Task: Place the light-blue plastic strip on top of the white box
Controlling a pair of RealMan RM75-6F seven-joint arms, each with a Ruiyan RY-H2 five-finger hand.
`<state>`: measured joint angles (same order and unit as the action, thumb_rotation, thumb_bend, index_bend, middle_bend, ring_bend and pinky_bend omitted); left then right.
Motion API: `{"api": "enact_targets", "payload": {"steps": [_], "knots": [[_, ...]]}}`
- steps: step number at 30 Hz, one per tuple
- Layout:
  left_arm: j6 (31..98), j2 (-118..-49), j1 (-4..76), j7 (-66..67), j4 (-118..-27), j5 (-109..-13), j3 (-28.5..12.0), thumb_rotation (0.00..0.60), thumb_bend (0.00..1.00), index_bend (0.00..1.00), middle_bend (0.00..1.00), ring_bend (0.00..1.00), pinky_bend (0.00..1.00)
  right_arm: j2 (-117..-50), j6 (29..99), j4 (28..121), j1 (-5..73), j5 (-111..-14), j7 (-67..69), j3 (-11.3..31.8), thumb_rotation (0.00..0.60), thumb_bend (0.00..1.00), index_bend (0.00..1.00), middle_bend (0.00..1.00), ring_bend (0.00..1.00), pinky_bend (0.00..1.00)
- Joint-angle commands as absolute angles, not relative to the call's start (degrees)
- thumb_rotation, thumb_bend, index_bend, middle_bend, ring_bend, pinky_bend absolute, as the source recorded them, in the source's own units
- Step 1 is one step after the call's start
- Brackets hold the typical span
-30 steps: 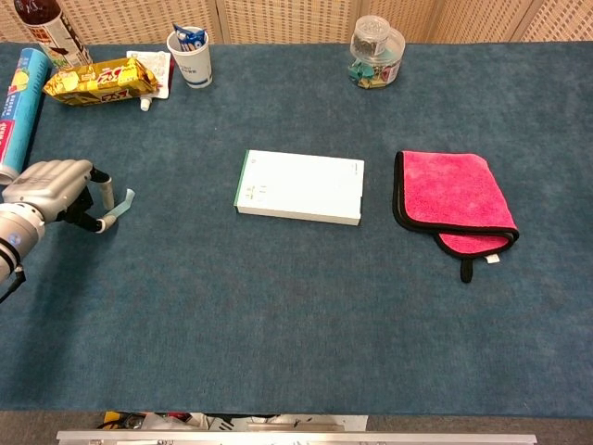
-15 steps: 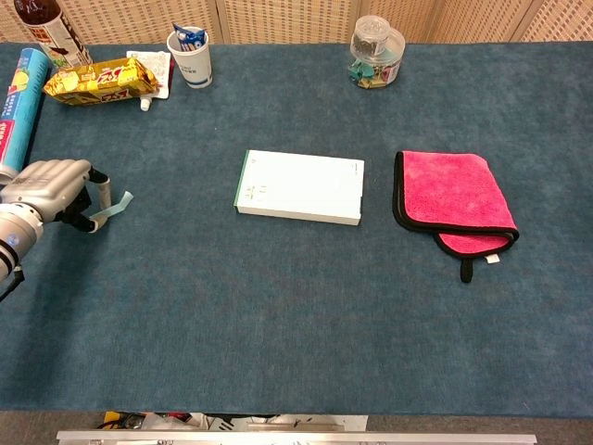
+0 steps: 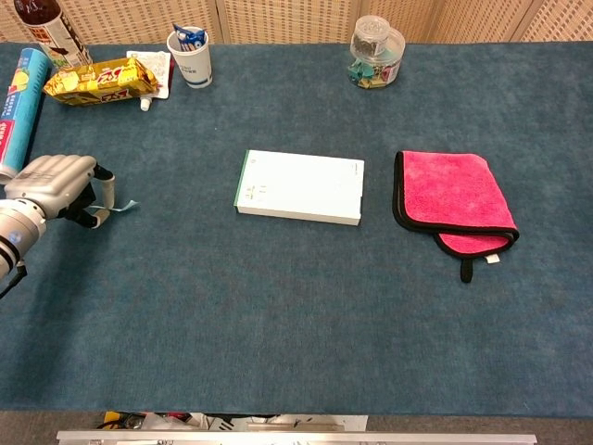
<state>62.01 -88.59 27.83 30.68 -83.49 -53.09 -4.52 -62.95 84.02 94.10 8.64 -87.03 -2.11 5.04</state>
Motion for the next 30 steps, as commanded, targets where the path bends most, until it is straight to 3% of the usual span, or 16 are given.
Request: {"api": "enact_targets", "payload": {"steps": [1, 30], "knots": [[61.47, -88.54, 28.09, 30.50, -83.20, -53.17, -4.52, 0.600, 0.36, 0.57, 1.00, 1.00, 0.99, -62.93, 84.09, 94.20, 8.59, -87.04, -2.19, 5.06, 0.600, 0.16, 0.39, 0.42, 0.42, 0.54], [57.84, -88.26, 30.49, 29.98, -81.17, -50.15, -5.74, 0.600, 0.39, 0.57, 1.00, 1.00, 0.99, -62.67, 84.58, 94.62, 7.94, -87.08, -2.33, 4.93, 0.600, 0.16, 0.39, 0.42, 0.42, 0.54]]}}
